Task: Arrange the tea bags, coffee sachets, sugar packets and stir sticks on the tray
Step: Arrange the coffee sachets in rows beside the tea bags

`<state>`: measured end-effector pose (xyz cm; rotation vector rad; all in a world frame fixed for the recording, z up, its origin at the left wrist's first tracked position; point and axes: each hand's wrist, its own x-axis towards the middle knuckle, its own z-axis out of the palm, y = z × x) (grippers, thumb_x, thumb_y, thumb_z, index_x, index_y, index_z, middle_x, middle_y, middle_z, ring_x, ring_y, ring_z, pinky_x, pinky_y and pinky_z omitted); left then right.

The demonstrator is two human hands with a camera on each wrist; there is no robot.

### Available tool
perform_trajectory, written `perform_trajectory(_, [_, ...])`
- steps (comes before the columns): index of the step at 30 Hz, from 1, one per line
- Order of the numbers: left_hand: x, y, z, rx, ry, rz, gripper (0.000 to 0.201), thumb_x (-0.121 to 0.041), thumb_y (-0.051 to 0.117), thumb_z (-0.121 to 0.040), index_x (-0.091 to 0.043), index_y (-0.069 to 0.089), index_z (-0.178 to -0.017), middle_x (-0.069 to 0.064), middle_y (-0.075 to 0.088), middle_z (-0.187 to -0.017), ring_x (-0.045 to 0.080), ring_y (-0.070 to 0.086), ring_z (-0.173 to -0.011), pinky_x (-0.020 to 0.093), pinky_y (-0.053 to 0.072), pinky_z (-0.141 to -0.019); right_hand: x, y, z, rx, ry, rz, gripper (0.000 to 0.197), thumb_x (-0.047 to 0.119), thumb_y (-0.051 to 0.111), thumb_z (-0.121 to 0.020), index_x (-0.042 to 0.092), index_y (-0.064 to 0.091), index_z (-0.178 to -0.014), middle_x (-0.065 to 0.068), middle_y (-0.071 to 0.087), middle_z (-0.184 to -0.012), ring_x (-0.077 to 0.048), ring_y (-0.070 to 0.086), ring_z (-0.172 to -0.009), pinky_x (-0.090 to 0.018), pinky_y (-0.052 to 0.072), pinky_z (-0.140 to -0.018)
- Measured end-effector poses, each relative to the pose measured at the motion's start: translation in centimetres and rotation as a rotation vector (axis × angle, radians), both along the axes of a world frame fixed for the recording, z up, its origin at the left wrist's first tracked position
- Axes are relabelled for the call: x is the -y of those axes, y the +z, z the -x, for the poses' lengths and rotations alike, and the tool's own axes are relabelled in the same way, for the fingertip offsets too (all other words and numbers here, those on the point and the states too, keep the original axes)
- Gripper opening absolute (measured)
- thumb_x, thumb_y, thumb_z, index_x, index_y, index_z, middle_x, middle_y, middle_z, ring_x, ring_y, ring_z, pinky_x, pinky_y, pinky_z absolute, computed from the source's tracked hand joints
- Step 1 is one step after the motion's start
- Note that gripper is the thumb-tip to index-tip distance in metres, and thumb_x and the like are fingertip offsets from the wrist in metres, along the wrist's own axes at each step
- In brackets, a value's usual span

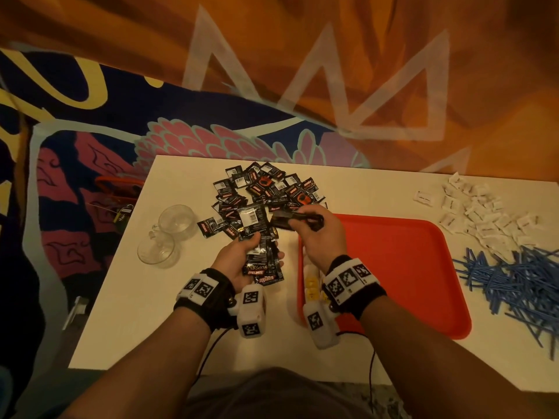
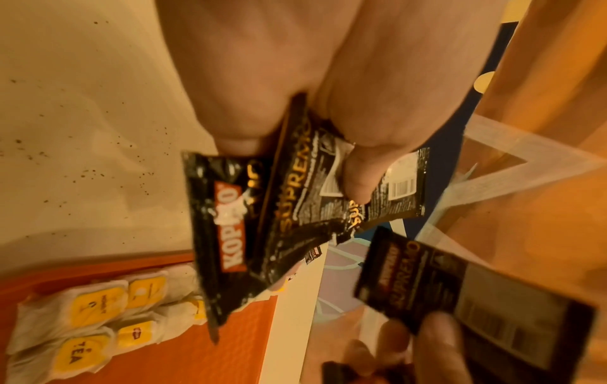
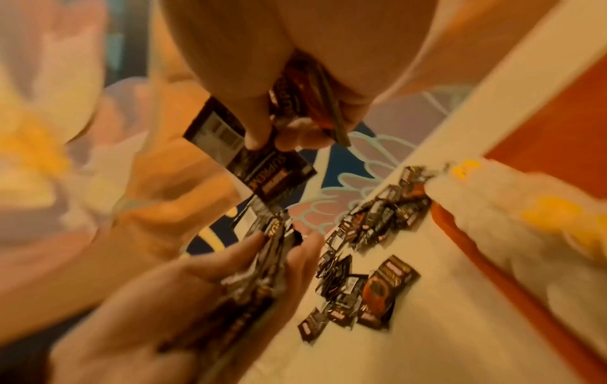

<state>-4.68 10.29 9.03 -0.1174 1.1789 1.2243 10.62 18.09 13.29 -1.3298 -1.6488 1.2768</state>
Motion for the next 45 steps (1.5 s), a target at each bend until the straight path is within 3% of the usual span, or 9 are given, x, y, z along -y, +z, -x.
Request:
perform_trajectory(3, [0.1,0.0,-0.1,0.051,-0.038,-0.037,0.041,-0.021,0.053,-0.101,0.002,0.053,-0.135,0.028,0.068,-0.112,0.041,0.072,-0.093,0.049,0.061,-0.073,0.5,0.2,0.3,0.165,0.254,-0.308,0.025,0.000,0.065,-0.085,0.024,0.068,-0.090,0.014,0.066,-0.095,0.003,0.055,-0.088,-0.017,0.047,-0.083])
perform_trajectory(11, [-0.1,0.3,0.3,0.048,0.028,-0.017,0.070,-0.025,0.076,-0.078,-0.007,0.048,-0.140,0.027,0.063,-0.128,0.043,0.065,-0.111,0.056,0.056,-0.082,1.7,-2.4,-0.4,0.439,0.571,-0.770,0.025,-0.009,0.069,-0.074,0.008,0.070,-0.092,-0.008,0.071,-0.095,-0.029,0.062,-0.085,-0.040,0.053,-0.076])
perform_trajectory(16, [-0.1,0.1,0.4,-0.048,0.034,-0.012,0.050,-0.015,0.069,-0.089,-0.007,0.050,-0.135,0.026,0.069,-0.116,0.041,0.072,-0.093,0.051,0.059,-0.066,2.1,-1.8,-0.6,0.198,0.310,-0.181,0.030,-0.001,0.054,-0.091,0.019,0.069,-0.108,0.009,0.066,-0.105,-0.010,0.059,-0.097,-0.013,0.046,-0.084])
perform_trajectory(21, [-0.1,0.2,-0.4,-0.078,-0.002,-0.033,0.054,-0.016,0.071,-0.089,-0.010,0.050,-0.138,0.023,0.070,-0.116,0.041,0.072,-0.096,0.051,0.059,-0.068,1.3,-1.9,0.2,0.074,0.030,0.208,0.043,0.040,0.084,-0.071,0.023,0.058,-0.101,0.004,0.064,-0.095,-0.010,0.061,-0.084,-0.034,0.055,-0.079])
perform_trajectory(27, [-0.3,0.6,-0.5,-0.067,0.044,-0.014,0.082,-0.014,0.077,-0.082,-0.016,0.034,-0.151,0.027,0.067,-0.119,0.044,0.072,-0.091,0.051,0.058,-0.067,1.1,-1.5,0.6,-0.160,-0.035,0.463,0.017,0.008,0.076,-0.079,0.014,0.061,-0.084,-0.019,0.071,-0.098,-0.036,0.070,-0.094,-0.057,0.054,-0.087])
perform_trajectory(33, [0.4,1.3,-0.6,-0.138,-0.121,-0.109,0.041,-0.013,0.056,-0.099,-0.002,0.047,-0.137,0.024,0.069,-0.104,0.040,0.072,-0.081,0.041,0.059,-0.061,-0.4,-0.4,0.1,-0.388,-0.139,0.501,0.036,-0.010,0.041,-0.095,0.022,0.057,-0.101,-0.015,0.068,-0.097,-0.023,0.066,-0.079,-0.044,0.059,-0.077])
perform_trajectory(39, [0.7,2.0,-1.3,-0.171,-0.268,-0.141,0.031,-0.011,0.056,-0.099,-0.006,0.051,-0.129,0.019,0.072,-0.091,0.038,0.071,-0.078,0.040,0.059,-0.059,-1.2,-0.2,0.4,-0.035,0.118,0.237,0.025,0.033,0.080,-0.078,0.028,0.064,-0.096,0.001,0.065,-0.084,-0.012,0.060,-0.068,-0.032,0.053,-0.062])
perform_trajectory(42, [0.8,2.2,-1.6,-0.173,-0.317,-0.151,0.027,-0.011,0.059,-0.098,-0.011,0.052,-0.124,0.016,0.073,-0.086,0.038,0.071,-0.078,0.040,0.060,-0.059,-1.1,-0.7,0.8,0.060,0.180,0.167,0.022,0.032,0.086,-0.070,0.028,0.068,-0.082,0.003,0.072,-0.084,-0.018,0.068,-0.081,-0.040,0.057,-0.079])
perform_trajectory(45, [0.9,2.2,-1.7,-0.163,-0.320,-0.142,0.031,-0.013,0.061,-0.096,-0.012,0.051,-0.126,0.016,0.073,-0.086,0.038,0.071,-0.077,0.039,0.059,-0.057,-1.0,-1.0,0.7,0.054,0.129,0.253,0.020,0.026,0.081,-0.077,0.017,0.064,-0.073,-0.004,0.065,-0.071,-0.025,0.061,-0.064,-0.043,0.055,-0.069])
